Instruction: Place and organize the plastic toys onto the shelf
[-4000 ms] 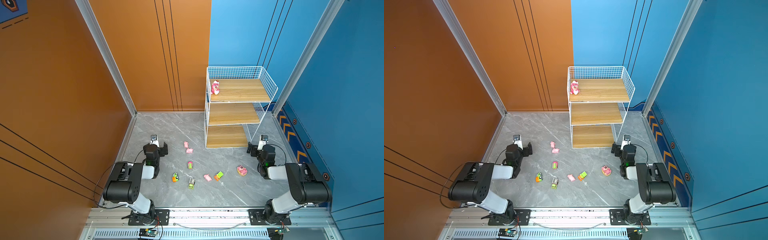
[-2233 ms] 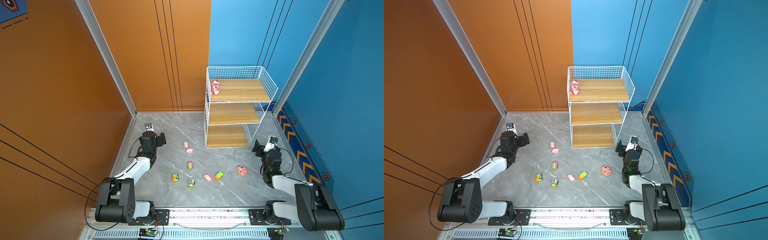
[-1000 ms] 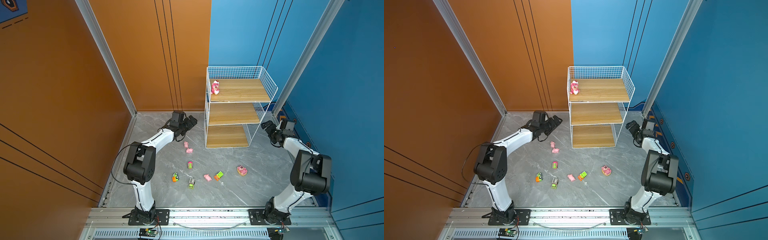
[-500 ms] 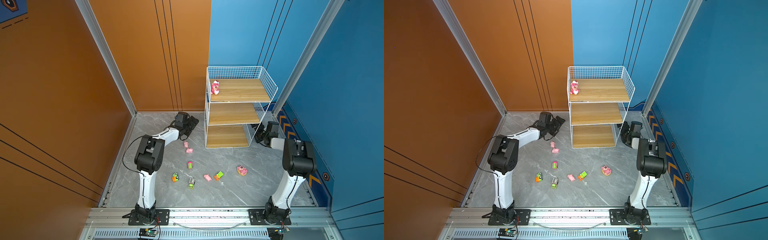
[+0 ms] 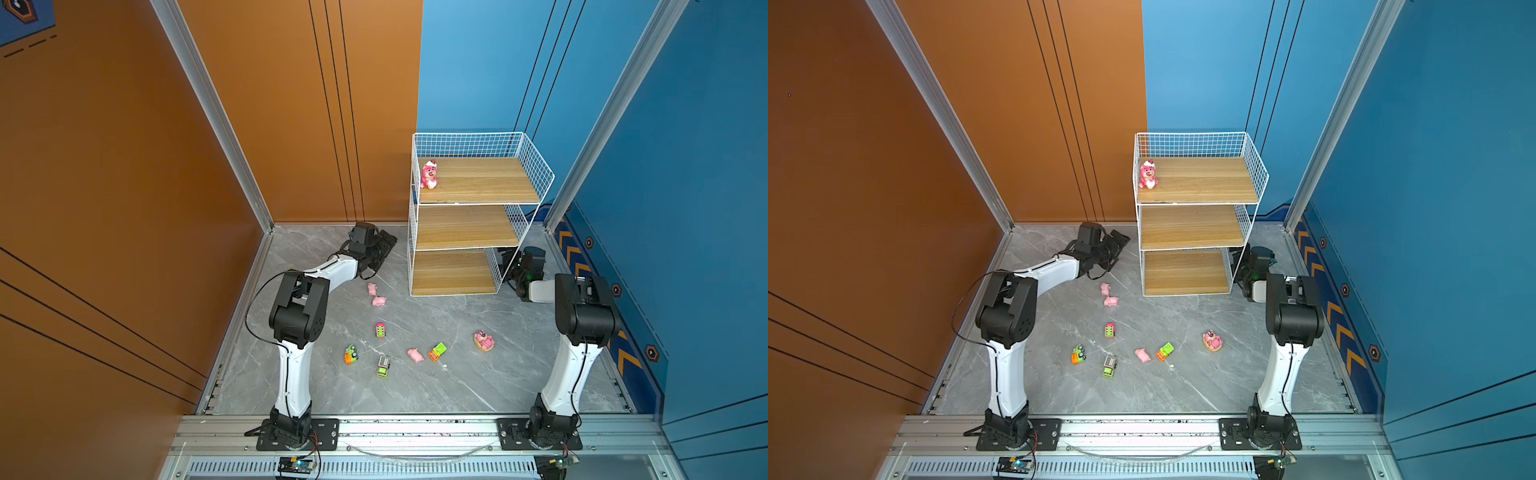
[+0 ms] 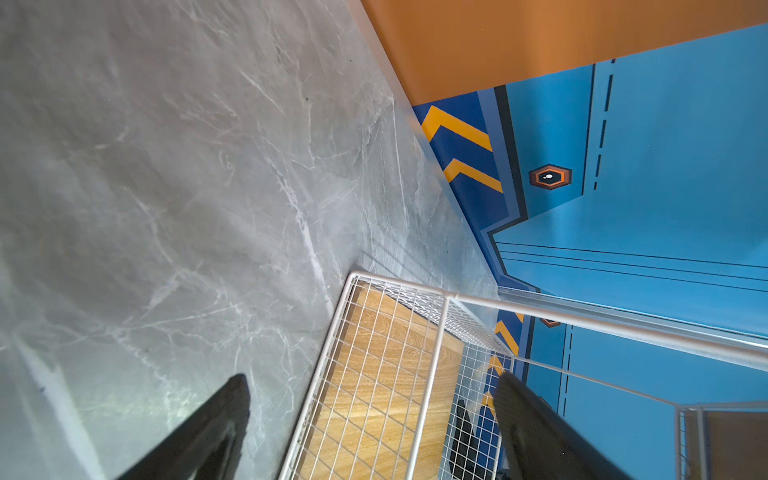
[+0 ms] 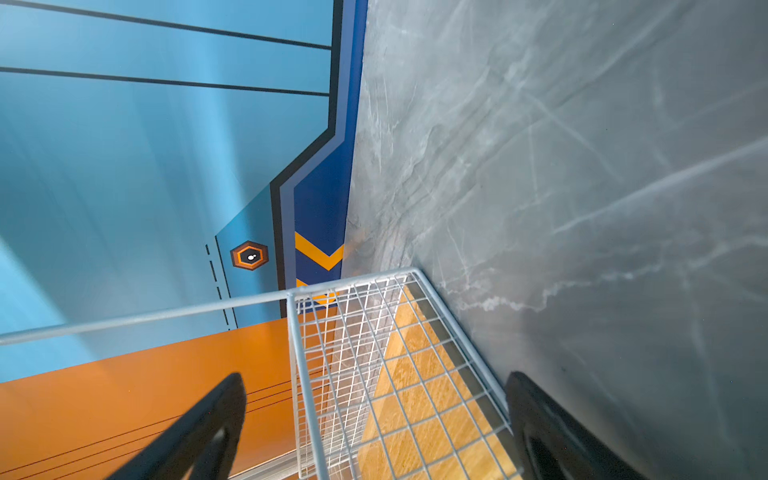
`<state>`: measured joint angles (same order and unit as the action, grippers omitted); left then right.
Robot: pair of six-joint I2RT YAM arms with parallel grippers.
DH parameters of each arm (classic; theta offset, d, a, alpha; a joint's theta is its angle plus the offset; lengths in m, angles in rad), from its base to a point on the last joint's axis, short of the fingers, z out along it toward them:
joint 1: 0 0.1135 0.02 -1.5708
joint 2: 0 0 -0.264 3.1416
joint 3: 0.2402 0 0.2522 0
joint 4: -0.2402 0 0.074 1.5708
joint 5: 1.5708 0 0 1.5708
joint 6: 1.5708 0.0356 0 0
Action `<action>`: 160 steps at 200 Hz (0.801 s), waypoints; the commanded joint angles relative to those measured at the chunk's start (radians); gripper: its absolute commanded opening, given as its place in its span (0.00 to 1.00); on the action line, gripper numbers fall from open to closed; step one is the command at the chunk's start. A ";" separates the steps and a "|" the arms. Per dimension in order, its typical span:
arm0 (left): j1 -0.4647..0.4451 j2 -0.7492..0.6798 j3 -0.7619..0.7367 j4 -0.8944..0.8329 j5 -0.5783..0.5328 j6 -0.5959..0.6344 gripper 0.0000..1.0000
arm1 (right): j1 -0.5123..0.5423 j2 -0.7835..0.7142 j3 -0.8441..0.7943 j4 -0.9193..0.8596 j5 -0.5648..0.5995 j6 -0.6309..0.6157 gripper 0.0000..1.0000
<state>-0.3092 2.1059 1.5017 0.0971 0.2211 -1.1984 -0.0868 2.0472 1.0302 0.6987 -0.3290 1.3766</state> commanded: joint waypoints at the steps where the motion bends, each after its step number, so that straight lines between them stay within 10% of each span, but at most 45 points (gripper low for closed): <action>1: 0.028 -0.008 -0.019 0.003 -0.006 0.001 0.93 | 0.068 0.017 0.000 0.040 0.008 0.034 0.98; 160: 0.161 -0.129 -0.165 0.007 0.043 0.062 0.94 | 0.228 0.157 0.194 -0.006 0.100 0.064 0.99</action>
<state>-0.1677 2.0239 1.3609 0.1070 0.2398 -1.1744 0.0929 2.1799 1.1702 0.7166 -0.2222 1.4231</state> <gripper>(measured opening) 0.934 0.986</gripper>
